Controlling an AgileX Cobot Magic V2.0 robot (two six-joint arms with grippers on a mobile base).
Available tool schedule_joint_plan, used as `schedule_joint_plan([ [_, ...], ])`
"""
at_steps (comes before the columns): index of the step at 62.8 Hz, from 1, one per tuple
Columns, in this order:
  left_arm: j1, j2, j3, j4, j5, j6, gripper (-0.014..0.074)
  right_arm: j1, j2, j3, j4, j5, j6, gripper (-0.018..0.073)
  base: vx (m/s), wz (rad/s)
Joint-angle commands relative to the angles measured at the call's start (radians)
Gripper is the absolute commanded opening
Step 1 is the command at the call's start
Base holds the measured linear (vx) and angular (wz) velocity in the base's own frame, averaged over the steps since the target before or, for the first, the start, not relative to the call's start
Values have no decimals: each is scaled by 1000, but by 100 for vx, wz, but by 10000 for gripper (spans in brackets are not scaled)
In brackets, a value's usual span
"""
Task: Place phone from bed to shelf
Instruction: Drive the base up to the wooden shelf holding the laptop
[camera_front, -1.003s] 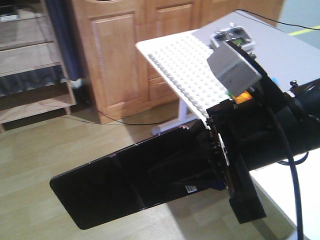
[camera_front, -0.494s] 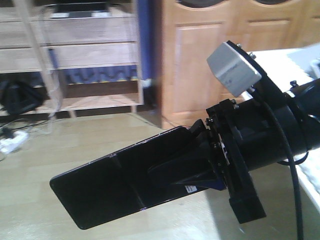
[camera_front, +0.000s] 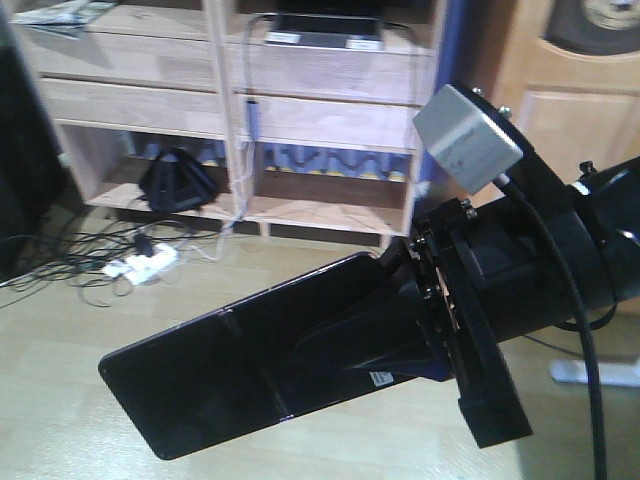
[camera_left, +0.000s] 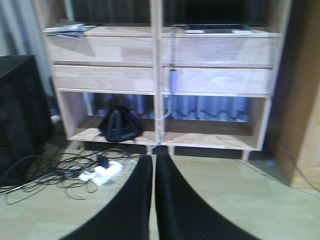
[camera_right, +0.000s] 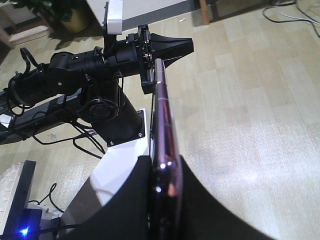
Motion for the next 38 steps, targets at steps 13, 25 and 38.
schedule_joint_plan([
  [13, -3, -5, 2, -6, -73, -4, 1, -1, -25, -28, 94, 56, -11, -3, 26, 37],
  [25, -3, -5, 2, -6, -73, -4, 1, -1, -25, -28, 94, 56, -11, -3, 30, 22],
  [38, -3, -5, 2, -6, -73, -4, 1, -1, -25, -28, 94, 56, -11, -3, 33, 14],
])
